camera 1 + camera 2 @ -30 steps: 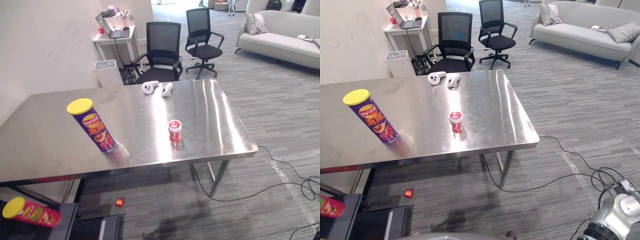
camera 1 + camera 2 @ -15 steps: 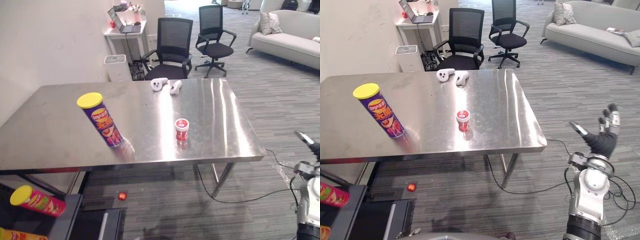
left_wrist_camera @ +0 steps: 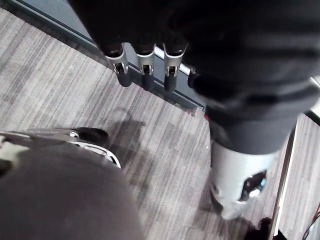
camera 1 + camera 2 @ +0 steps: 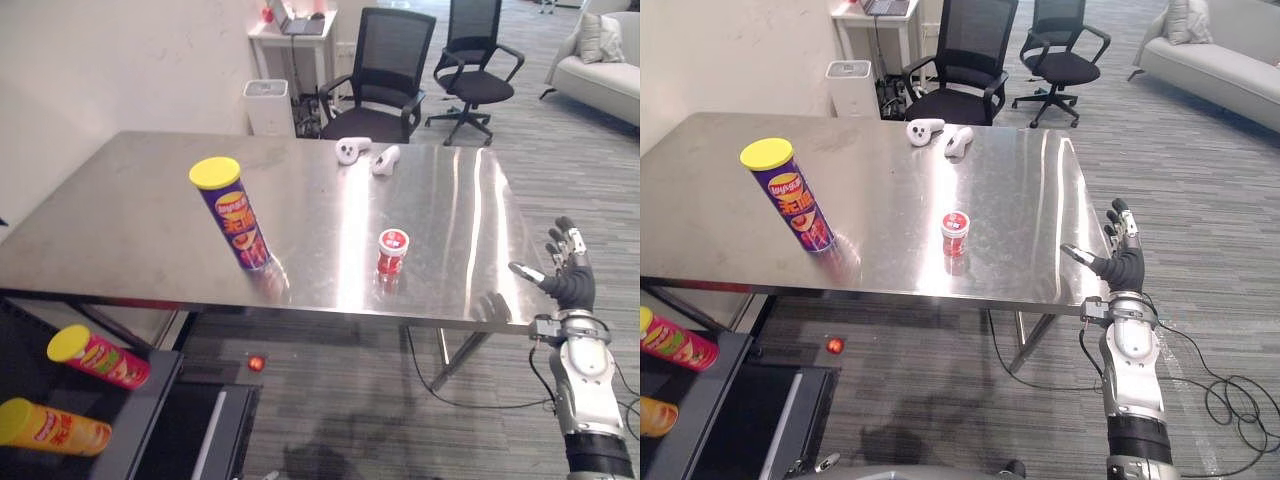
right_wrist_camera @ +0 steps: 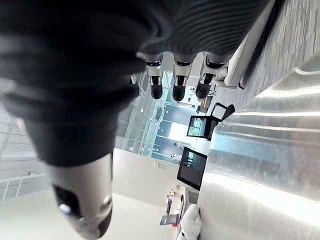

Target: Put the gum and the chips on the shelf.

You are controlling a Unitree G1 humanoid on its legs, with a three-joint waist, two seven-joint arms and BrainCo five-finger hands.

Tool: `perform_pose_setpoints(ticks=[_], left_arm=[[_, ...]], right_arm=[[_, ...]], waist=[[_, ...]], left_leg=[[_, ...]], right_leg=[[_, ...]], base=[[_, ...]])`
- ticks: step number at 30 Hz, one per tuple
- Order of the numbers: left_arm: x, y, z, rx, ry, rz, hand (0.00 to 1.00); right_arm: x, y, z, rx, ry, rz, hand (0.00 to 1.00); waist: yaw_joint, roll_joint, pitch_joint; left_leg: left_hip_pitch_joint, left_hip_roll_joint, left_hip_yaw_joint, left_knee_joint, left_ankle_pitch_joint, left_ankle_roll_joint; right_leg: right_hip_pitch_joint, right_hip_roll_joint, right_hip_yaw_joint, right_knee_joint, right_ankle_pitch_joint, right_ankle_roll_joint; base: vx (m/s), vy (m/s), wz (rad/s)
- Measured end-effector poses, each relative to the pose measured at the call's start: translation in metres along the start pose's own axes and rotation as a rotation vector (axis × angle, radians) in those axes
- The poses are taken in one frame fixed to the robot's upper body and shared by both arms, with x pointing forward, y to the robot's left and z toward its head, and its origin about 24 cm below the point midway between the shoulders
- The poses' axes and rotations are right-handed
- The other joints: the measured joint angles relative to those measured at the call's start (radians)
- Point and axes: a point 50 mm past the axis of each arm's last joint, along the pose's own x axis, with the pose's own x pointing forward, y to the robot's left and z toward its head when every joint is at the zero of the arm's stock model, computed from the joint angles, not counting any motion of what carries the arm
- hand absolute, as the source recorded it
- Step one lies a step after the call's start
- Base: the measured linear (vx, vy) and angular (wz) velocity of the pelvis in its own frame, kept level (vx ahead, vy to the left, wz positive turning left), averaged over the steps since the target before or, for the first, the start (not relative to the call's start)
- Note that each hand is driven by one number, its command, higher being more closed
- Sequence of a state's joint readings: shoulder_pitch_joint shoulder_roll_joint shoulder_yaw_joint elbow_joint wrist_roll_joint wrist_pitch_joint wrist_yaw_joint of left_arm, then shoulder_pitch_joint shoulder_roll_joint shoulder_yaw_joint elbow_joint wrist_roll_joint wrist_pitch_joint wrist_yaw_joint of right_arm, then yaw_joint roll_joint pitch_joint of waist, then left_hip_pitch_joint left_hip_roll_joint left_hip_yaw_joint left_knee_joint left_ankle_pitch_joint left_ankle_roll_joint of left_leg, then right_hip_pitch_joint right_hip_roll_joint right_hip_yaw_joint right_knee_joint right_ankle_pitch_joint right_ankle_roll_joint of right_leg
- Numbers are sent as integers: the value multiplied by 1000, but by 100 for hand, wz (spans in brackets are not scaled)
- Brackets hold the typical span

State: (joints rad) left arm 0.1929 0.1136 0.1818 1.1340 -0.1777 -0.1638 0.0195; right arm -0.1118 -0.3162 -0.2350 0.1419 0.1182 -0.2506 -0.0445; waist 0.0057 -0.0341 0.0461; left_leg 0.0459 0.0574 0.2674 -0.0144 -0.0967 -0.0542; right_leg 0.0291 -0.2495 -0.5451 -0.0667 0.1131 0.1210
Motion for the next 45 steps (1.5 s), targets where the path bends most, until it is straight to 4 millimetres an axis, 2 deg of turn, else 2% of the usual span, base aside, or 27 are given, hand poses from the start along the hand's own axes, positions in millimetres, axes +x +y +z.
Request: perform_pose_setpoints(ticks=[5,15,22,34,45], left_arm=[[0,0,0,4,0,6,0],[0,1,1,21,-3,9,0],[1,0,3,23,-8,7,0],[1,1,3,24,-9,8,0],[1,0,6,20,-22,7,0]], right_arm=[[8,9,-2,10,8,21,0],[23,23,1,27,4,48,0],[24,35,2,34,-2,93,0],[24,66,6,23,-18,248,0],[32,70,16,22,-54,250,0]], waist=[[25,4,12],[35,2,59],[52,0,91],[67,-3,97],[82,-5,116]], left_leg=[[-9,0,-16,1,5,1],[-44,-1,-59,0,31,0],[-44,-4,-67,-27,58,0],[-48,-6,-67,-40,69,0],[-49,-7,-71,-52,77,2]], right_leg=[[2,0,-12,0,0,0],[-5,-1,-38,0,0,0],[-11,0,-41,0,0,0],[-21,0,-39,1,0,0],[-25,0,-41,2,0,0]], base=[[-7,-13,9],[-18,-15,13],[-12,-7,2],[0,0,0],[1,0,0]])
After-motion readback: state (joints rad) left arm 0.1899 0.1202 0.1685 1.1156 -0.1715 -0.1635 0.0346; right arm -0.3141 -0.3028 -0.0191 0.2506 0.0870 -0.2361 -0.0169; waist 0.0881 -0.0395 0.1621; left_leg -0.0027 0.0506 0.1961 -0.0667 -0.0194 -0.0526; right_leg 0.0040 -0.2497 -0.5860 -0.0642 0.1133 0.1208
